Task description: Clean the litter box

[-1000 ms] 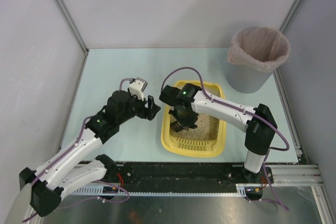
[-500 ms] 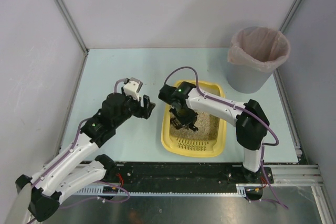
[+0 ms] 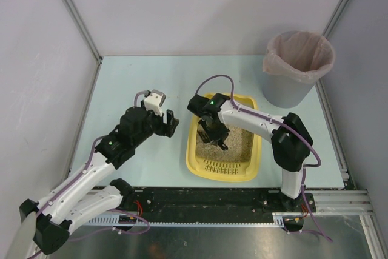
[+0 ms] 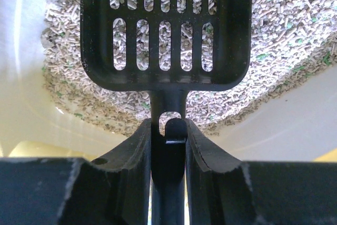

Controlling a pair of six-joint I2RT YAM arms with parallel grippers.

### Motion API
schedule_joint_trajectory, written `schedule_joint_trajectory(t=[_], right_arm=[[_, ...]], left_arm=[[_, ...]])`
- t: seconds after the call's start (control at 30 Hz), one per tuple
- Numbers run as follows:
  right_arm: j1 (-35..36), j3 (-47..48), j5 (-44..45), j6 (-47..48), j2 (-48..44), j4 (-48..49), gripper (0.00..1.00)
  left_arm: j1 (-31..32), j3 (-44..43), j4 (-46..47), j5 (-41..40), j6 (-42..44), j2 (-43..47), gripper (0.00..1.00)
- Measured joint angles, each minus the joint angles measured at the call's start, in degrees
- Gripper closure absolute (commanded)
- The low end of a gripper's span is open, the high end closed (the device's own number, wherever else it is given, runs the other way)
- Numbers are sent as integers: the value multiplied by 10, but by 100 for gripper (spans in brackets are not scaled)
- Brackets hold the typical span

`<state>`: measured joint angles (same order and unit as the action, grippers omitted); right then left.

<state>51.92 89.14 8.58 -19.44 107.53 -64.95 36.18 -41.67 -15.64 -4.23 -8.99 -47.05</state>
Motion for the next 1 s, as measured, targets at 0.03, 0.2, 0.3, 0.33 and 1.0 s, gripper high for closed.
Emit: schedule_joint_trajectory(t=[0.03,0.2,0.3,0.33,1.0], right_arm=[[-2,-6,0,-3,-1,6,100],[-13,-40,0,-17,-12,58,100],[-21,-54,1,-25,-18,93,100],[-23,-57,2,-28,-19,104,100],[-42,-74,33,-58,-20,190,100]], left_arm=[[0,0,0,0,0,-1,23],[0,0,0,-1,0,-8,23],[0,0,0,-1,0,-9,23],[0,0,0,-1,0,-10,23],[1,0,12,75,-47,-87,20]])
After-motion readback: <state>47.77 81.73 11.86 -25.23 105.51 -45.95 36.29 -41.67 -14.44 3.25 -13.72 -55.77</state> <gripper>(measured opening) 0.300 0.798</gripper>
